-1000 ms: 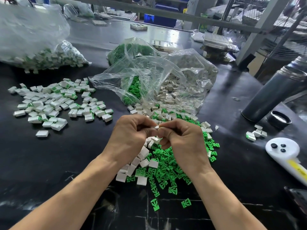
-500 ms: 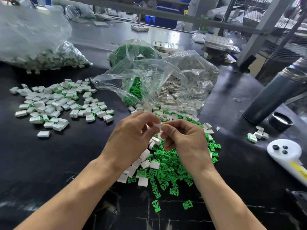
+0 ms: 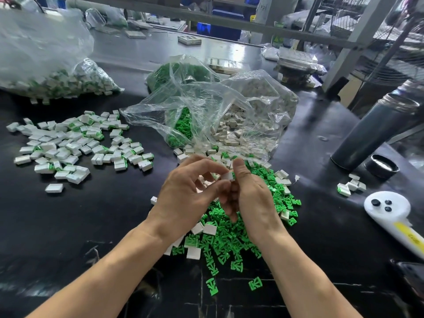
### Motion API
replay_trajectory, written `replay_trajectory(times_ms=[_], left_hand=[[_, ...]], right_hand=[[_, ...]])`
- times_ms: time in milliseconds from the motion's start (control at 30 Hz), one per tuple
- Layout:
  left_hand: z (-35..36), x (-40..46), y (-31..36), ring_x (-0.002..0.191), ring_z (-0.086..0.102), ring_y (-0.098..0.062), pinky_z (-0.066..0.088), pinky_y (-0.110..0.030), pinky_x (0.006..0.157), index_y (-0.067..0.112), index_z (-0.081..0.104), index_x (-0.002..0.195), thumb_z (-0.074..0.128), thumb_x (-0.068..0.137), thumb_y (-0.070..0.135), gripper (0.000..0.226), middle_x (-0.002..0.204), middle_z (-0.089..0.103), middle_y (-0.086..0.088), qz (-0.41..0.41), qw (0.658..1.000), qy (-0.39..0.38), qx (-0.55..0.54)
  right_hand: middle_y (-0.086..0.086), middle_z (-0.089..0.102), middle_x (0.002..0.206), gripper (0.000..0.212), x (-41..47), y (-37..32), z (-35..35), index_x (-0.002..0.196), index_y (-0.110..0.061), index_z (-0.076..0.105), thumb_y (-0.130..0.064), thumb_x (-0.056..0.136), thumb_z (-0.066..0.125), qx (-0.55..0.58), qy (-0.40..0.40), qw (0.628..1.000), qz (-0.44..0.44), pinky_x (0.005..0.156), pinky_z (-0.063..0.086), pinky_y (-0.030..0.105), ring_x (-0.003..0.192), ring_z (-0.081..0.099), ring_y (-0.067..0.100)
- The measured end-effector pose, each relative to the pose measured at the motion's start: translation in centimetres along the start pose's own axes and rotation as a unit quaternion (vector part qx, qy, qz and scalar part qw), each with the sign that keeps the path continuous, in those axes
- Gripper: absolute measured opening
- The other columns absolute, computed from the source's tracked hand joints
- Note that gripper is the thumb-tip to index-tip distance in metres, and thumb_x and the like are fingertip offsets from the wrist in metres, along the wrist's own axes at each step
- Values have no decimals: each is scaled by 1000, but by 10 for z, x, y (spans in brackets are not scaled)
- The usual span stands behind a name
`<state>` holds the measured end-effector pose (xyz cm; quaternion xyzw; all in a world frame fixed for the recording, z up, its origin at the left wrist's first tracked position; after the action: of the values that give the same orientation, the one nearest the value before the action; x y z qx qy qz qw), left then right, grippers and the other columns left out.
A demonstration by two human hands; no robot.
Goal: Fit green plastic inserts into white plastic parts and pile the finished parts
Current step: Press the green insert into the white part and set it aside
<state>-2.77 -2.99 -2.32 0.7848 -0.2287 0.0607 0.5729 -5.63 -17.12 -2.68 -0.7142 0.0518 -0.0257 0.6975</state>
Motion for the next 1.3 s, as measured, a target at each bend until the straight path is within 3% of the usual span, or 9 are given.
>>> replay_trajectory(times_ms=[200, 333, 500, 767, 900, 1000, 1067, 1200, 1300], left_hand=[[3, -1, 3, 90, 65, -15, 52, -21, 73, 22, 75, 100, 81, 86, 19, 15, 100, 66, 7, 17, 1000, 12, 5], [4, 0, 2, 90, 66, -15, 52, -22, 73, 22, 75, 101, 81, 87, 16, 16, 100, 67, 8, 18, 1000, 15, 1], [10, -1, 3, 86, 67, -10, 54, -22, 70, 27, 73, 101, 81, 87, 15, 20, 98, 66, 10, -7, 999, 27, -25], [11, -1, 5, 82, 63, -5, 46, -13, 68, 35, 73, 94, 80, 87, 15, 22, 95, 65, 8, 0, 997, 50, -59], [11, -2, 4, 82, 63, -7, 46, -14, 66, 29, 76, 96, 80, 87, 16, 16, 95, 66, 7, -2, 997, 53, -64], [11, -2, 2, 80, 63, -8, 47, -12, 64, 23, 77, 97, 81, 87, 16, 12, 94, 66, 7, -6, 996, 61, -66], [11, -2, 2, 79, 63, -9, 48, -15, 64, 22, 78, 97, 81, 87, 16, 12, 93, 66, 7, -7, 996, 61, -68], [11, -2, 1, 79, 64, -11, 50, -19, 67, 22, 79, 97, 81, 87, 16, 13, 93, 66, 8, -8, 996, 56, -69], [12, -2, -1, 78, 65, -12, 52, -24, 67, 21, 79, 98, 80, 87, 14, 13, 94, 67, 5, -12, 995, 52, -79]], right_hand=[[4, 54, 56, 72, -2, -1, 6, 58, -22, 65, -68, 103, 32, 21, 17, 1000, 1, 41, 34, 26, 48, 47, 17], [4, 48, 53, 71, -1, -3, 11, 53, -23, 63, -56, 108, 33, 55, 33, 998, 8, 39, 28, 23, 43, 41, 14], [-11, 60, 50, 63, -3, -1, 16, 64, -22, 67, -38, 113, 32, 112, 41, 992, -34, 43, 41, 7, 46, 59, -4], [-21, 60, 55, 69, 7, 7, 29, 57, -38, 70, -41, 113, 29, 64, 71, 992, -87, 58, 46, 8, 55, 59, -6], [-18, 59, 78, 55, 10, 11, 32, 60, -33, 66, -53, 101, 35, 62, 108, 989, -77, 91, 47, 32, 86, 57, 9], [0, 50, 104, 52, 9, 11, 34, 60, -37, 65, -56, 96, 33, 57, 116, 990, -62, 106, 45, 46, 103, 46, 19], [5, 51, 109, 45, 8, 9, 34, 70, -34, 62, -55, 97, 32, 46, 116, 990, -64, 117, 40, 55, 107, 49, 23], [2, 71, 111, 44, 10, 11, 33, 77, -34, 65, -53, 99, 31, 25, 127, 988, -79, 109, 50, 45, 122, 65, 29], [-17, 70, 75, 57, 9, 10, 31, 60, -40, 66, -48, 104, 31, 18, 120, 988, -92, 82, 56, 26, 80, 69, 5]])
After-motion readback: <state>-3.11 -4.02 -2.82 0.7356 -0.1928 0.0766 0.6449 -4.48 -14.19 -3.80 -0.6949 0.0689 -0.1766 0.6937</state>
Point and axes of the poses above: each hand's wrist, its own x-axis towards the middle knuckle, its own z-axis out of the palm, y = z × x, the point moved 1 cm from there along x, towards the middle knuckle
